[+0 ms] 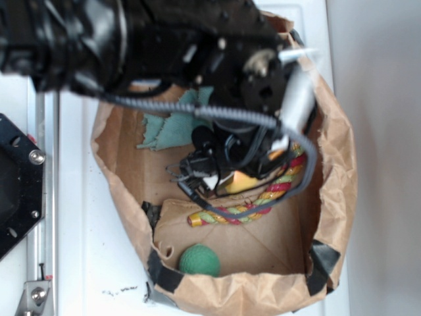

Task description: Grab the green sponge.

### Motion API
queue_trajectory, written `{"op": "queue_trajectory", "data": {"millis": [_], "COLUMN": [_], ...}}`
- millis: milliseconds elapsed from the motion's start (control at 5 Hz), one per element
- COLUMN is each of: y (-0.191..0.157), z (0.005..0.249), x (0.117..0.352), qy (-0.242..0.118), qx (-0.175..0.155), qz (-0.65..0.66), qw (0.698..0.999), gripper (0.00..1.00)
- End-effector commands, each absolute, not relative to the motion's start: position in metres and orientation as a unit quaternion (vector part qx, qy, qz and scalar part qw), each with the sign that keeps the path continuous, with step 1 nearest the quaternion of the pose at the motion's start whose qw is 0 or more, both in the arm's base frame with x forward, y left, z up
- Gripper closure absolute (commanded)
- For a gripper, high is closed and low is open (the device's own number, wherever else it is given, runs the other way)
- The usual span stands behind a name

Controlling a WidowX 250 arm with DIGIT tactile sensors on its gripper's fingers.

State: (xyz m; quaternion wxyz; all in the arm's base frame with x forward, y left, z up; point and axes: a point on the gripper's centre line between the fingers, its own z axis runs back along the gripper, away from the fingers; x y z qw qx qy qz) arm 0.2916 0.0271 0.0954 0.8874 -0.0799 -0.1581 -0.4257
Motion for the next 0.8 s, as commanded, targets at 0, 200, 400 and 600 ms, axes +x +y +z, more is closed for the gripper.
{"op": "queue_trajectory", "data": {"millis": [0,200,400,600], "y": [0.031,0.023,0.010,0.001], "z": [0.165,0.175,0.183,0.191], "x": [0.298,0.292,0.288,0.292], "qy": [-0.231,-0.213,-0.187,-0.179], "qx": [-0.012,0.007,0.004,0.001], "qz": [-0.215,-0.149,-0.074,-0.040], "qw": [0.949,0.965,0.979,0.983], "gripper": [1.00,1.00,1.00,1.00]}}
